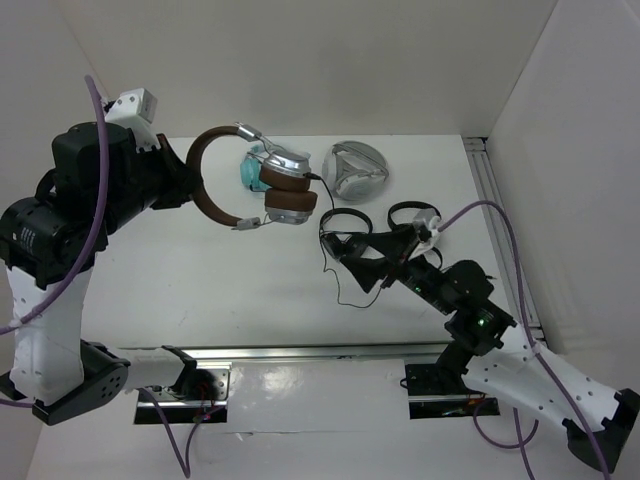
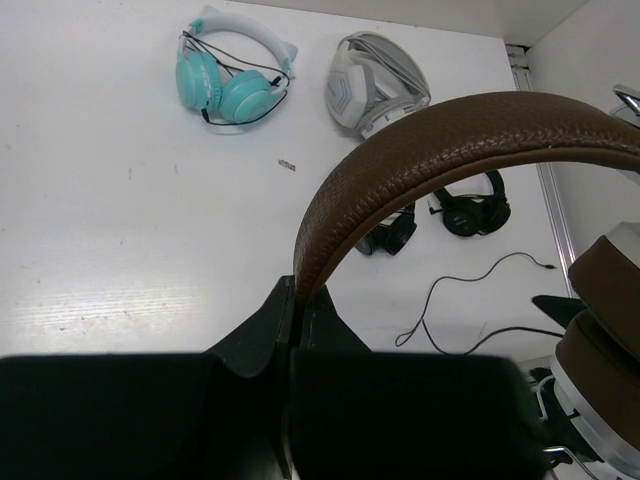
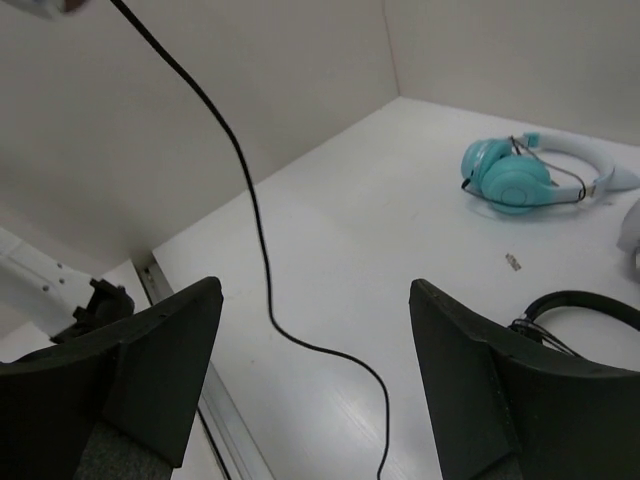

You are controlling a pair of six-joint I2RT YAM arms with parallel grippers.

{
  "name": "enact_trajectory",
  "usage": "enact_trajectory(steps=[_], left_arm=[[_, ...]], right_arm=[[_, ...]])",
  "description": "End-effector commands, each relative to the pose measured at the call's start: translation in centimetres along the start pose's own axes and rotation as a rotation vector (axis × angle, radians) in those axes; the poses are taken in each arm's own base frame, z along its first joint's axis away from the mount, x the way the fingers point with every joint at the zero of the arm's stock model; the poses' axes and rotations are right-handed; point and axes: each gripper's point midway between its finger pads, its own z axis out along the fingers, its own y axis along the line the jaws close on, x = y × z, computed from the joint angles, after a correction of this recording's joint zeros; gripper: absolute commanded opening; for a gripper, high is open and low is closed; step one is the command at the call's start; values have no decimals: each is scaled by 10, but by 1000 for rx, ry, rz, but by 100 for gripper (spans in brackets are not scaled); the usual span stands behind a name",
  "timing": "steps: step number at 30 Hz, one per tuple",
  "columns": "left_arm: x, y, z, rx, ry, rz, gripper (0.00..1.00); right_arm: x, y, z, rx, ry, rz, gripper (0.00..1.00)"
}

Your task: Wrap the headphones

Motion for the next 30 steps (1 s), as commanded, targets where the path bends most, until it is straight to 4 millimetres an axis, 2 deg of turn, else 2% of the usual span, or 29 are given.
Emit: enact_trajectory(steps=[1,3,4,5,6,8,12,18,26,30], left_arm=[[-19,-9,-1,39,-78,-37,0],[-21,-10,0,42,-86,-30,0],[-21,-10,0,42,-86,-30,0],[-21,-10,0,42,-86,-30,0],[-21,-10,0,42,-86,-30,0],[-21,-10,0,42,-86,-30,0],[-21,-12,-1,51,-82,-38,0],[-21,-12,-1,51,-82,-38,0],[-21,-12,-1,51,-82,-38,0],[-20,-14,-1,60,-78,-47,0]], right_arm=[[-37,2,-10,8,-167,37,82],[-13,16,-6,-88,-54,-14,84],[-12,27,-3,-142,-16,-22,84],[-4,27,1,-152,28,-16,84],[15,22,7,-143,93,-18,83],[23,19,11,-136,118,-14,82],[31,10,15,-102,97,-17,79],[37,12,24,-125,99,1,75],[31,11,30,-124,65,4,69],[32,11,35,-126,59,3,62]])
